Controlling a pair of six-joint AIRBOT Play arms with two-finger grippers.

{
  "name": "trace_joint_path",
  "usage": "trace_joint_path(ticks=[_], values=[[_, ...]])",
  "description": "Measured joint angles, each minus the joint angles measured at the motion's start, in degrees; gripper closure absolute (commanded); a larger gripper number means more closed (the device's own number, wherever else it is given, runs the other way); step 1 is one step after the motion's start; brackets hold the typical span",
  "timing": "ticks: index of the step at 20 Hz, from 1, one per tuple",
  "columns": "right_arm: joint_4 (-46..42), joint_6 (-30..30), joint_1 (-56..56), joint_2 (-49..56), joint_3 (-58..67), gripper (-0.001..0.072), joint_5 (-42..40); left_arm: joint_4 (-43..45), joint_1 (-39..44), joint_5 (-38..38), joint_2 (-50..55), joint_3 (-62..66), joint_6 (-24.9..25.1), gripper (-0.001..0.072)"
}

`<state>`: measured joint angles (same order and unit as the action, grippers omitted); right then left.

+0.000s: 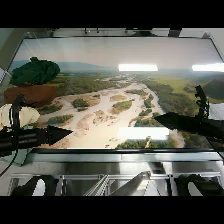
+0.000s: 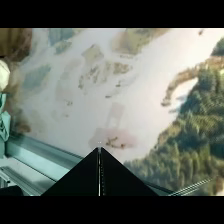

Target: Fold the shirts.

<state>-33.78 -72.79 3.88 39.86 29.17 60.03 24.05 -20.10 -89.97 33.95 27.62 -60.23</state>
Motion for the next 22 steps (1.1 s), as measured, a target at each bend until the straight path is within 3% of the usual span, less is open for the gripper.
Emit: trace_joint_path(ticks=[5,8,10,11,16,22], values=[[0.0,0.0,0.0,0.0,0.0,0.0694,0.0,2.2,-0.1,1.6,0.0,1.3,0.0,0.0708],[0.0,0.0,0.0,0.0,0.0,0.0694,0.0,12.7,-0.1,7.7,1.6,9.5,-3.1,0.0667],[0.0,0.0,0.0,0.0,0.0,0.0694,0.0,20.4,-0.1,13.8,6.2,18.7,-4.3,0.0026],[0.0,0.0,0.0,0.0,0.0,0.0695,0.0,23.6,-0.1,17.5,9.7,23.8,-4.9,-0.0013],[0.0,0.0,0.0,0.0,0.0,0.0694,0.0,38.7,-0.1,30.4,37.9,51.8,-6.1,-0.0013],[0.0,0.0,0.0,0.0,0.0,0.0694,-1.4,47.8,-0.1,26.5,74.8,82.1,-7.1,-0.0007]])
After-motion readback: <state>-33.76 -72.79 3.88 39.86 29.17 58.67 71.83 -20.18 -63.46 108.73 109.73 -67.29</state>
